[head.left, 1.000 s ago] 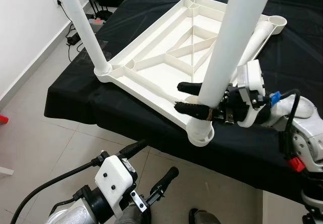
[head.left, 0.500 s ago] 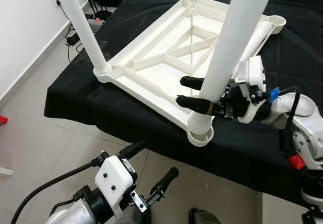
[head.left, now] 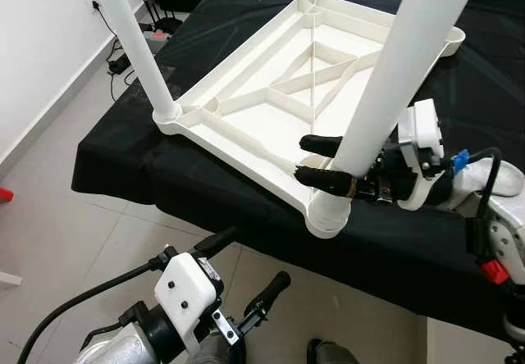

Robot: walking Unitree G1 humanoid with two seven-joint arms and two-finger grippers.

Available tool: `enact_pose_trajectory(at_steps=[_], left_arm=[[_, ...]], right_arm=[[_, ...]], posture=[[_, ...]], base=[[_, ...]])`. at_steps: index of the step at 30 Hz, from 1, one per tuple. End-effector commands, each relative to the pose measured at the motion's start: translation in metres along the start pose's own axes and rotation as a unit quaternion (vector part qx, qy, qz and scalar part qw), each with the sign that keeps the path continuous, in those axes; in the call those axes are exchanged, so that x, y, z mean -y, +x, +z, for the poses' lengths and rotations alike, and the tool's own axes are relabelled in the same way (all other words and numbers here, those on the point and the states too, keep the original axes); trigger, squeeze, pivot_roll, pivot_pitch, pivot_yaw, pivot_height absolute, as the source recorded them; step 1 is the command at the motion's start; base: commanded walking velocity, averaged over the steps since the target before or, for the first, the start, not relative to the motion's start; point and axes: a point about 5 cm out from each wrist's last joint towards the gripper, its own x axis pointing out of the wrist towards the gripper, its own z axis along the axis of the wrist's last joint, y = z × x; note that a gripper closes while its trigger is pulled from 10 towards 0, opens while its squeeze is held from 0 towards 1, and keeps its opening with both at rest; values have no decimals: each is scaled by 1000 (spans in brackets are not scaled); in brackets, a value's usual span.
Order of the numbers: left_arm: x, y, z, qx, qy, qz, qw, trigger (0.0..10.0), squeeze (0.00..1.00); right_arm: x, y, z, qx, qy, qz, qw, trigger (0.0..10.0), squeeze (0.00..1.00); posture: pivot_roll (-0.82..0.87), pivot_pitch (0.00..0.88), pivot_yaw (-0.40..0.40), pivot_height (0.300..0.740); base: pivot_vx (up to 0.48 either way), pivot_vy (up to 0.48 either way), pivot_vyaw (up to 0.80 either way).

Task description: Building children table

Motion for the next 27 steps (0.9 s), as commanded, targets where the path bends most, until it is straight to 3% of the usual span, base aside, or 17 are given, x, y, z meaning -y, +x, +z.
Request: enact_pose_trajectory(at_steps=[1, 16, 27], left_arm=[[1, -2, -5, -15, -5, -1, 1000, 10000, 0], [1, -1, -4, -14, -5, 1, 1000, 10000, 0], [0, -1, -5, -15, -4, 0, 1000, 10000, 0]], right_arm=[[-6, 0, -8, -14, 22, 12, 1000, 10000, 0], [-13, 20, -20, -14, 43, -26, 999, 10000, 0], [-21, 18, -22, -12, 53, -47, 997, 10000, 0]], posture=[[-30, 288, 28, 740], [-32, 292, 23, 740], [-38, 292, 28, 740]], base=[[0, 0, 0], [0, 0, 0], [0, 0, 0]])
